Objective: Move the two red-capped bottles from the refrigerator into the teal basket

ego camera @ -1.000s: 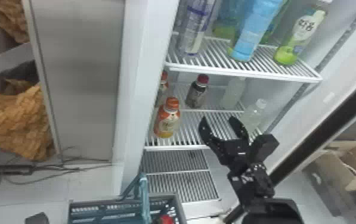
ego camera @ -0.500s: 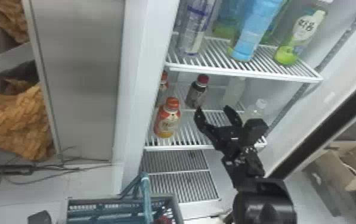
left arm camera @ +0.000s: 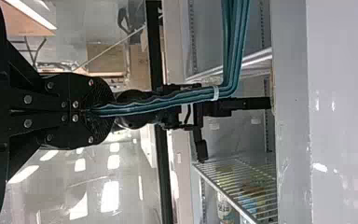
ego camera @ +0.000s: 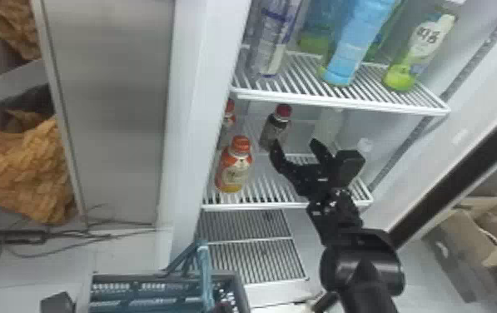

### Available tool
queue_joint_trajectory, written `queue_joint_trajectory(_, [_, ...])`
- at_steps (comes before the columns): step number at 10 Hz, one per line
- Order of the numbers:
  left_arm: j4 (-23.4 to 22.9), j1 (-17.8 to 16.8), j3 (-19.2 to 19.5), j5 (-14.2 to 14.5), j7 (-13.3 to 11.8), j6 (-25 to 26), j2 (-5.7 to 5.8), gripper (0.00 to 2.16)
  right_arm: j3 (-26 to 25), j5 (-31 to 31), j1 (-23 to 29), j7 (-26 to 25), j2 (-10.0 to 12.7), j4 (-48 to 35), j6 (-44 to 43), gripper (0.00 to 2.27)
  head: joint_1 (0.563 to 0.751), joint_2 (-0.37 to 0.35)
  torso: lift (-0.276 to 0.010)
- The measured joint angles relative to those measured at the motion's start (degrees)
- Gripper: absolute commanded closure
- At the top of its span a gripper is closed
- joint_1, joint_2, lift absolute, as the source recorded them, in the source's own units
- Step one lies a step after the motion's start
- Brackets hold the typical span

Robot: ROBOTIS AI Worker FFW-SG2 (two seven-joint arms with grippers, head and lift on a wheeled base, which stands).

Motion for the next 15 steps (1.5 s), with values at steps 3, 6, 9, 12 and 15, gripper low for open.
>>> queue_joint_trajectory(3, [0.2,-0.36,-0.25,0.02,0.0,-0.13,0.08,1.15,1.06,-0.02,-3.73,-0.17,-0.38,4.24,0.19,0.08,0.695,-0.35,-0.228])
queue_joint_trajectory(6, [0.46,-0.68,-0.48,0.06,0.01,-0.17,0.09,1.15,4.8,-2.35,-7.65,-0.17,-1.31,9.07,0.2,0.07,0.695,-0.35,-0.228])
queue_joint_trajectory(9, [0.72,-1.13,-0.83,0.12,0.01,-0.26,0.09,1.15,6.73,-2.56,-10.75,-0.99,-1.71,12.86,0.2,0.07,0.695,-0.35,-0.228])
queue_joint_trajectory(12, [0.97,-1.37,-1.03,0.2,-0.01,-0.28,0.09,1.15,7.7,-1.68,-13.29,-1.87,-2.21,15.93,0.2,0.07,0.695,-0.35,-0.228])
queue_joint_trajectory(15, [1.05,-1.34,-1.06,0.42,-0.08,-0.59,0.09,1.15,7.85,-1.05,-13.86,-2.39,-2.46,16.64,0.86,0.6,0.695,-0.35,-0.228])
